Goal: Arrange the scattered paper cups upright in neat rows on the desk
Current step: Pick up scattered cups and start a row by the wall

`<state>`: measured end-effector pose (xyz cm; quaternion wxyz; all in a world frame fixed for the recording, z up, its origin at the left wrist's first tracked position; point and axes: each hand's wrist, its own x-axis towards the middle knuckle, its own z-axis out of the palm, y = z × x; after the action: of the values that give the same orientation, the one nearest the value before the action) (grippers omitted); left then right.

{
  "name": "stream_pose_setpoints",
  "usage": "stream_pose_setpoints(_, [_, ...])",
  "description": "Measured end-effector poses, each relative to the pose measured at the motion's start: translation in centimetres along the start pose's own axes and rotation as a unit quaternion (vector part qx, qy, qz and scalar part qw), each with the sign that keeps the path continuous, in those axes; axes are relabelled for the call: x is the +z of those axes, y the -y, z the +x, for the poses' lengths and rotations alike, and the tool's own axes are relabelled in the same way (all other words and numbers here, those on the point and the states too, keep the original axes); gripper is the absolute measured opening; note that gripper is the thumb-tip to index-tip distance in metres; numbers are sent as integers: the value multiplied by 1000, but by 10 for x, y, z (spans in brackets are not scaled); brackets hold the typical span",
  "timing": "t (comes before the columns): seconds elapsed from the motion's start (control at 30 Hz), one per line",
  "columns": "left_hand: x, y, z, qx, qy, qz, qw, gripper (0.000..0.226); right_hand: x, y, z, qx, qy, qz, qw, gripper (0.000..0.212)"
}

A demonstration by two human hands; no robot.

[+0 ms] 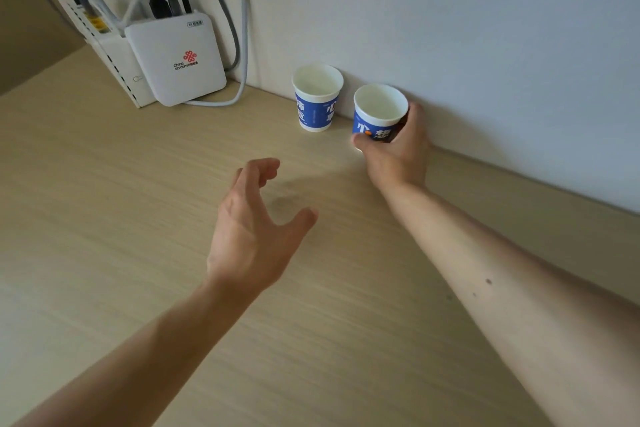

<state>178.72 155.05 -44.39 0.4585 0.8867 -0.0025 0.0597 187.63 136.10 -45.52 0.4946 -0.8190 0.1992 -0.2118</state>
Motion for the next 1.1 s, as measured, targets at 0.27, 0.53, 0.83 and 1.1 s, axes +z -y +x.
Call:
stream_pose_setpoints(0.27, [-6, 0, -9, -1, 4, 11, 1000, 67, 7, -3, 4, 30, -18, -12, 999, 63])
stream_pose_setpoints(0.53, [-14, -11, -23, -32, 13, 6, 999, 65, -10, -8, -22, 31, -26, -6, 999, 69])
stream_pose_setpoints(0.83, [-64, -122, -96, -118, 94, -40, 988, 49, -150, 47, -160, 140, -19, -46, 989, 61])
stream_pose_setpoints(1.1, [-86, -214, -150, -81, 156, -49, 983, 43, -285, 90, -207, 172, -81, 37, 981, 58])
